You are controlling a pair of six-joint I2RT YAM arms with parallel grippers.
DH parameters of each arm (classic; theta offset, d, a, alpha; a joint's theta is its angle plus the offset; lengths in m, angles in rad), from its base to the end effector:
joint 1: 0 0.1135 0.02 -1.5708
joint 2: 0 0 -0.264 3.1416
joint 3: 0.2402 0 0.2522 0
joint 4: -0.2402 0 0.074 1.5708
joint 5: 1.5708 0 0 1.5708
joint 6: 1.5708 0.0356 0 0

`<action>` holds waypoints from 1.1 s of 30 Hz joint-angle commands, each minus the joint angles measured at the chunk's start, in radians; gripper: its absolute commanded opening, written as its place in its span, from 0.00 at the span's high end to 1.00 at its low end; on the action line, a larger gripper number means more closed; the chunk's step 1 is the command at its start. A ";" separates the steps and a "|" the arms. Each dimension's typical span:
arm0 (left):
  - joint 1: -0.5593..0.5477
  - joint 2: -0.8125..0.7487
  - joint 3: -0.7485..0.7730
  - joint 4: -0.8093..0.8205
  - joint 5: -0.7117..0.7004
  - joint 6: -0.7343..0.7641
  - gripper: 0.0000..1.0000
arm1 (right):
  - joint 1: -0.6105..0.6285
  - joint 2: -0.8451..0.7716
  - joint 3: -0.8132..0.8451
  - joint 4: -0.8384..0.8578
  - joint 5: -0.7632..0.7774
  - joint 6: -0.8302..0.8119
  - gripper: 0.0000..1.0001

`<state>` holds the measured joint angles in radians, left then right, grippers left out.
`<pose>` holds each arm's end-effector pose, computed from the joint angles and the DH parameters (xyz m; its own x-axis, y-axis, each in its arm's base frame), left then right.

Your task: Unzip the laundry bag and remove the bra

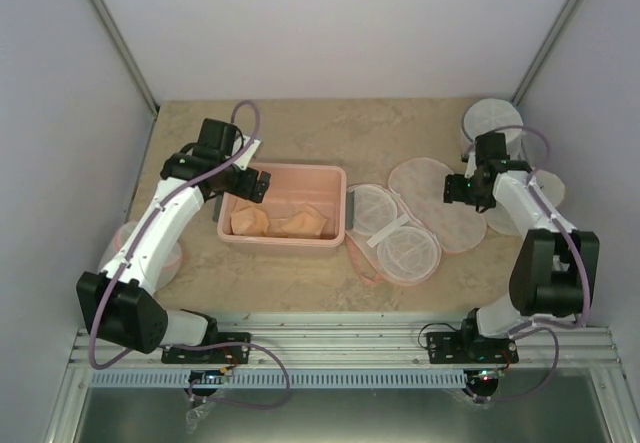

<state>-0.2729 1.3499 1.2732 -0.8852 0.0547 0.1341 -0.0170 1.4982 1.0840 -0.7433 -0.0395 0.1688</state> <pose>0.2630 -0.0756 0.3223 -0.7428 0.3465 -0.5728 0.4022 0.9150 0.0320 0.2932 -0.0036 0.2328 -0.9025 0.1832 -0.3899 0.1550 0.9825 0.1031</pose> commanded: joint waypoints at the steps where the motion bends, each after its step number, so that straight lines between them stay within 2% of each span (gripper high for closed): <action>1: 0.012 0.002 -0.026 0.039 0.008 -0.019 0.01 | -0.015 0.113 0.070 0.092 0.005 -0.037 0.22; 9: 0.027 -0.015 -0.060 0.054 0.035 -0.015 0.01 | -0.034 0.376 0.229 0.095 0.073 -0.085 0.21; 22: 0.029 0.010 -0.057 0.057 0.086 -0.012 0.01 | -0.058 0.504 0.218 0.147 -0.013 -0.161 0.21; 24: 0.029 0.008 -0.060 0.058 0.086 -0.011 0.01 | -0.057 0.510 0.216 0.147 -0.016 -0.163 0.26; 27: 0.029 0.008 -0.061 0.058 0.086 -0.010 0.01 | -0.058 0.510 0.212 0.147 -0.019 -0.163 0.41; 33: 0.029 0.008 -0.062 0.059 0.090 -0.008 0.01 | -0.055 0.486 0.225 0.123 -0.025 -0.199 0.86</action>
<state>-0.2497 1.3548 1.2156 -0.8375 0.1307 0.1234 -0.0708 1.9724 1.3045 -0.5884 -0.0509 0.0032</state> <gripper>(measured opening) 0.990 0.247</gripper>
